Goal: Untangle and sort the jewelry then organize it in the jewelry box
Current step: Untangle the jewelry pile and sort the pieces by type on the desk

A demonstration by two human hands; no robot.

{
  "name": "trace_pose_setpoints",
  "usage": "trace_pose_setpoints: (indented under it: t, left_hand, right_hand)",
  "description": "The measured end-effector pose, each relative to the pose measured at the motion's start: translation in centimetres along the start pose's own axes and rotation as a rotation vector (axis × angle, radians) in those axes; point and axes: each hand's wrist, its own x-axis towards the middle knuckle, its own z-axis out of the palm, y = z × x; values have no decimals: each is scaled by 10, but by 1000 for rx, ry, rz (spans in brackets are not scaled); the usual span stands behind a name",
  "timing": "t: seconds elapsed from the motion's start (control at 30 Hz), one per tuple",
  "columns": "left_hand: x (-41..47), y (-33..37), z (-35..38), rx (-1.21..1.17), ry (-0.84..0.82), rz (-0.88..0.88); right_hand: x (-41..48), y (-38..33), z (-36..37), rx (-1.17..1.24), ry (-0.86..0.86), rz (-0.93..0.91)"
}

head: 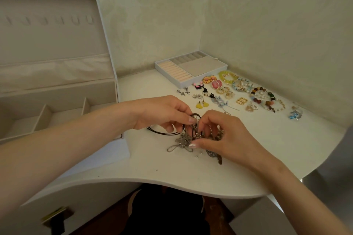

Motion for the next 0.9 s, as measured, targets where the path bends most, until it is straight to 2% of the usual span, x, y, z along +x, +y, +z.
trace_pose_setpoints:
  t: [0.1,0.37,0.53,0.6,0.7,0.9]
  left_hand:
    - [0,-1,-1,-63,-7,-21]
    - [-1,-1,-3,-24,-48,-33]
    - [0,-2,0,-24,-109,-52]
    - [0,-1,0,-40,-133,-48]
    - [0,-1,-2,-158,-154,-55]
    - [4,-7,-6,-404,-179,-86]
  right_hand:
    - [0,3,4,-31,56,-40]
    - [-3,3,-1,207,101,39]
    - [-1,7,2,170,141,38]
    - [-2,11,3,103,154,-23]
    - [-2,14,7,0,144,-112]
    - [-1,6,8,62,173,-52]
